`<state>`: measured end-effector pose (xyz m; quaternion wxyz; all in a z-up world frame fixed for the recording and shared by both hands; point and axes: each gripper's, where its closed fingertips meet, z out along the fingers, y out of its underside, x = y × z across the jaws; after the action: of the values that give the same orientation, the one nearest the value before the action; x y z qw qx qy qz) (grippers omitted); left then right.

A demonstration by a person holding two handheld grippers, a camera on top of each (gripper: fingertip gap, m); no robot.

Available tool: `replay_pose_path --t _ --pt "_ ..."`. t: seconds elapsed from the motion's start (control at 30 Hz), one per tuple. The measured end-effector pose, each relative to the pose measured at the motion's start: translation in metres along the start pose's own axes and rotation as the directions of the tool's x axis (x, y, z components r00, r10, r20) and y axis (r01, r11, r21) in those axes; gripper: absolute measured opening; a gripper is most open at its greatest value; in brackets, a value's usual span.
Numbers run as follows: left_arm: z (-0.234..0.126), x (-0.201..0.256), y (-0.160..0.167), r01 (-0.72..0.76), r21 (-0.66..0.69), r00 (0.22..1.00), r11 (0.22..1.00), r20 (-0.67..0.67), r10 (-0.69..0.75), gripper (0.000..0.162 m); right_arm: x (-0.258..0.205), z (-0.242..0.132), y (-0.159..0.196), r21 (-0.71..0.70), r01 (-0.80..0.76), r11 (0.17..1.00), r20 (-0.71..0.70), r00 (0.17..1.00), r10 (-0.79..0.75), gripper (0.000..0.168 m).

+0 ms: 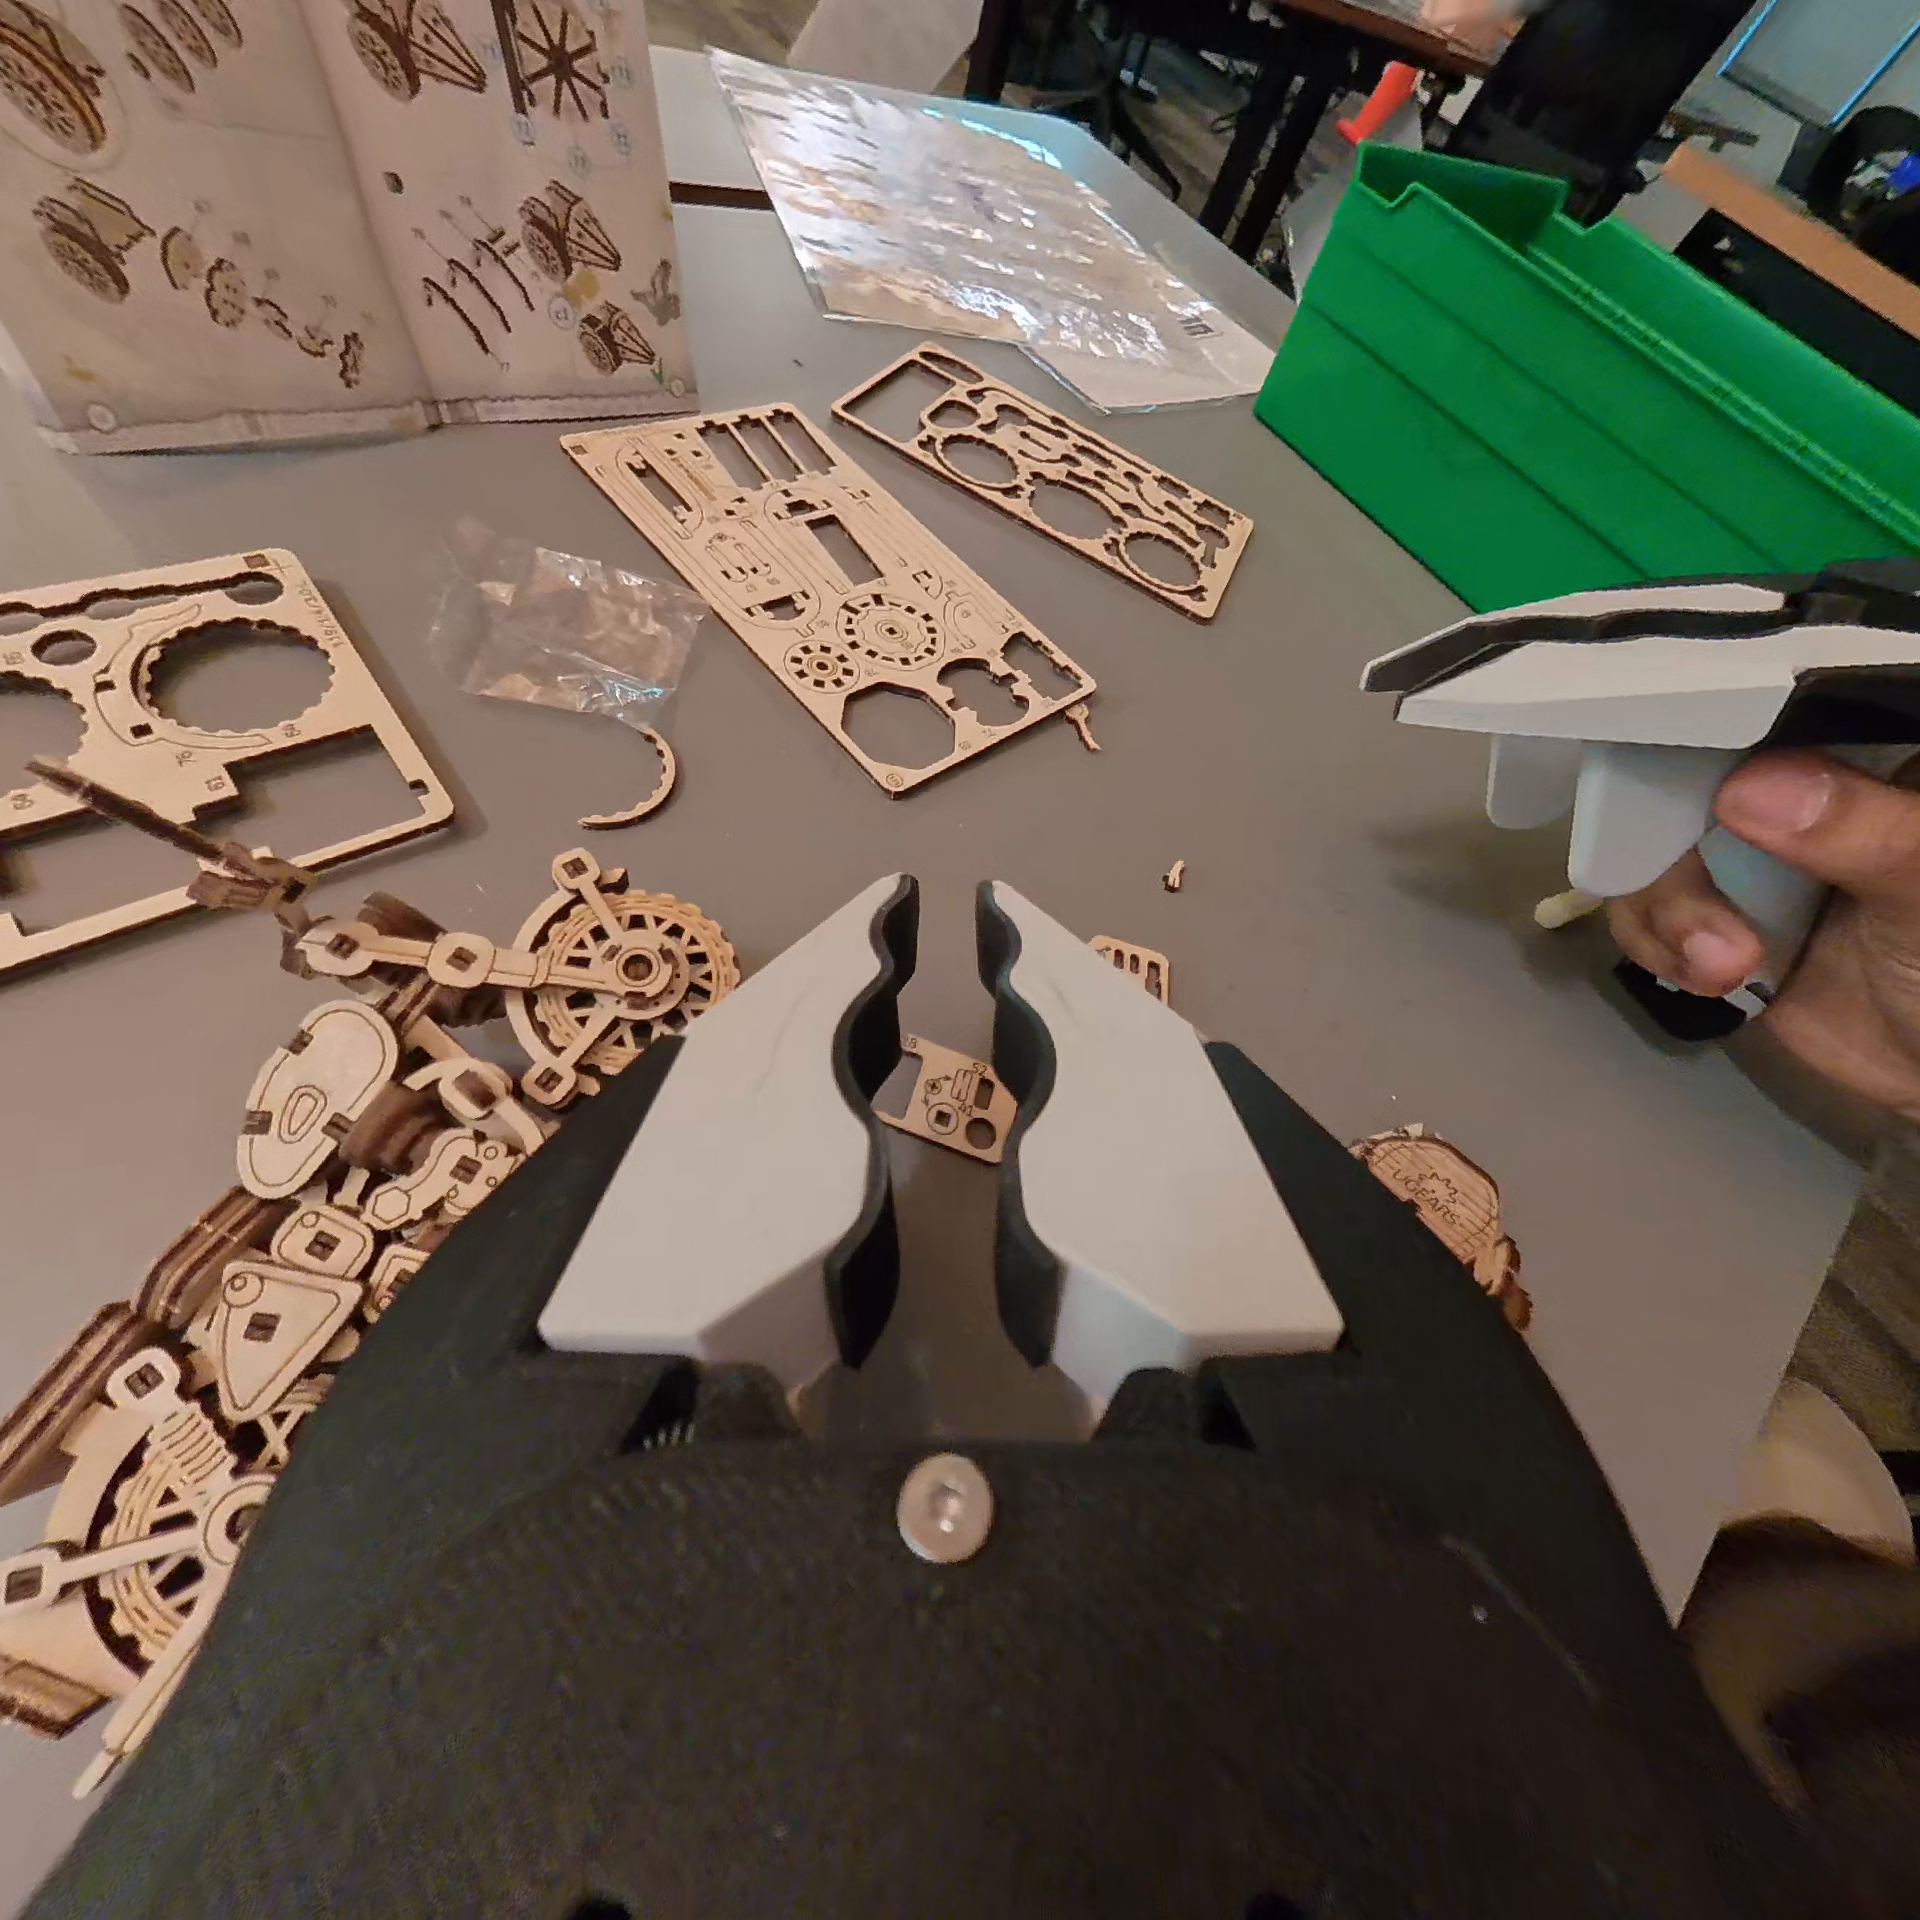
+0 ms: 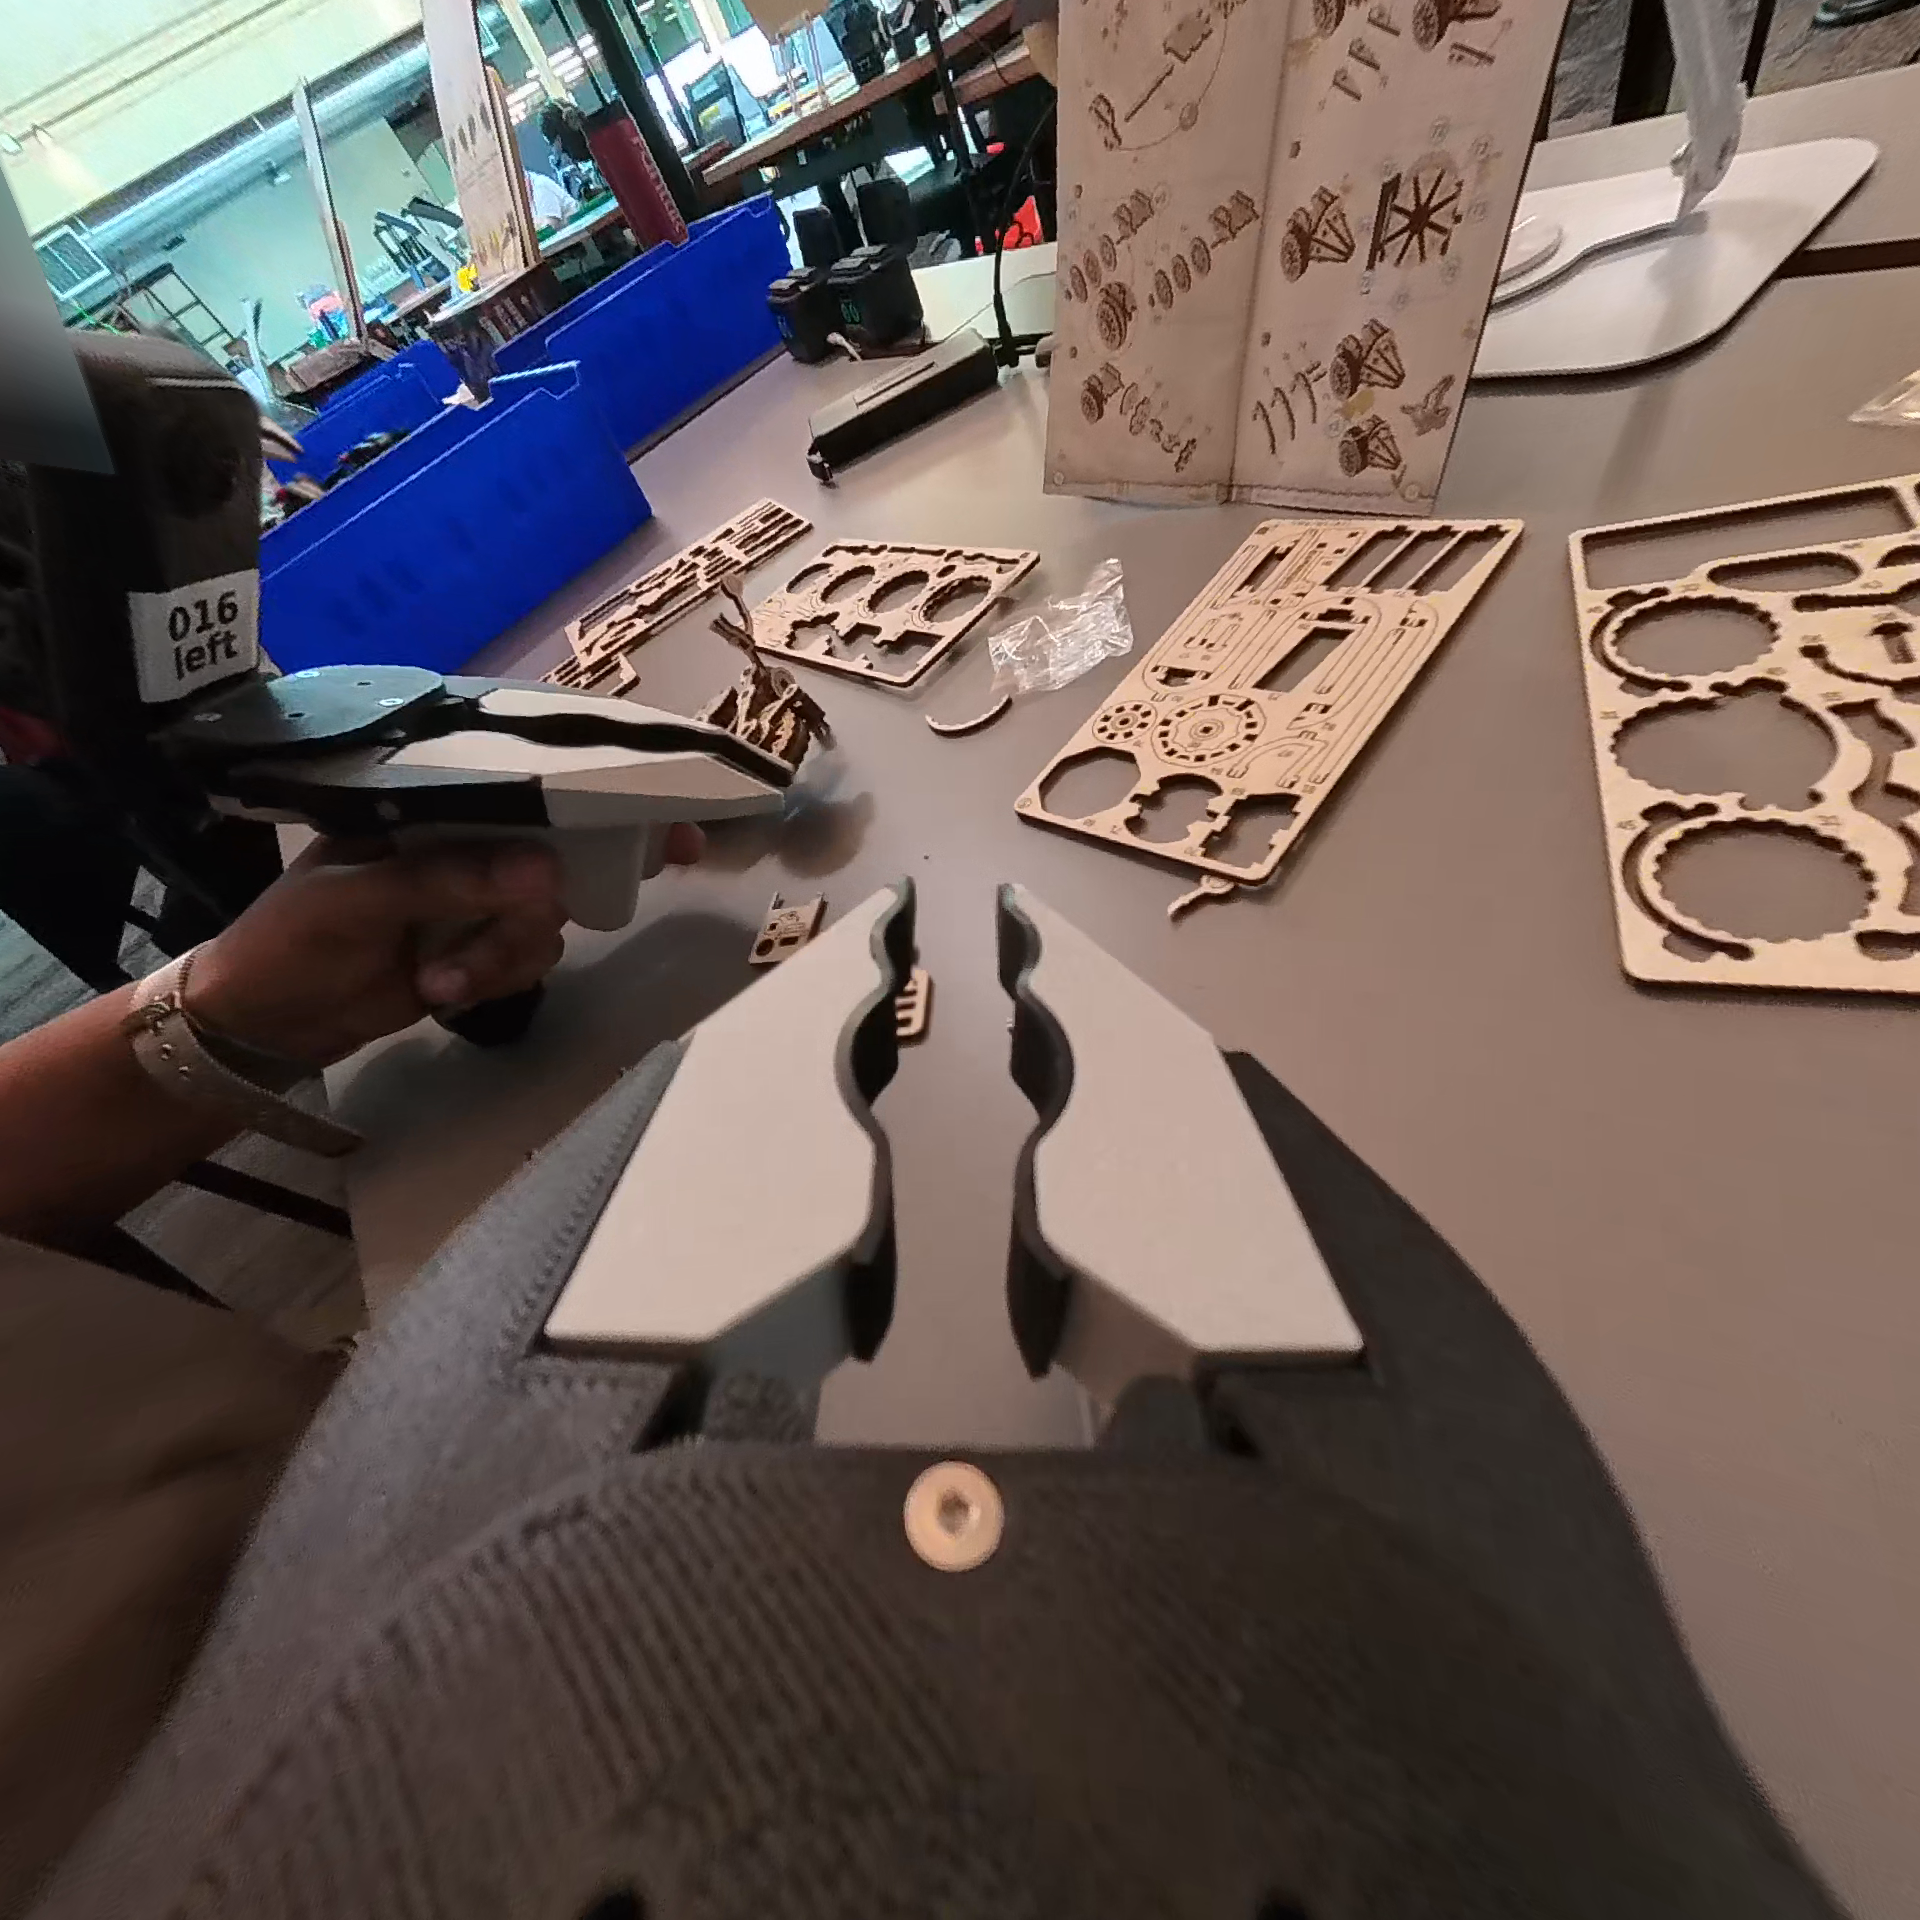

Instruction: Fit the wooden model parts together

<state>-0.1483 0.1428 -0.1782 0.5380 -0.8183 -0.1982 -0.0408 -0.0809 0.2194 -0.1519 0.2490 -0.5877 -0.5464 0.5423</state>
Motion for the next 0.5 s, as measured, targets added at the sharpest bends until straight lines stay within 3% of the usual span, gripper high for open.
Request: replay_pose_path --t 0.23,0.5 --pt "-0.002 0.005 -0.005 -0.016 0.038 0.999 0.999 -0.036 0.017 0.007 0.005 -0.006 -0.008 0.042 0.018 0.999 -0.018 1.000 -0.017 0.012" --pt "-0.016 0.012 -0.016 -0.021 0.146 0.998 0.989 -0.054 0.029 0.006 0.021 -0.023 -0.007 -0.003 0.228 0.974 -0.181 0.957 -0.225 0.009"
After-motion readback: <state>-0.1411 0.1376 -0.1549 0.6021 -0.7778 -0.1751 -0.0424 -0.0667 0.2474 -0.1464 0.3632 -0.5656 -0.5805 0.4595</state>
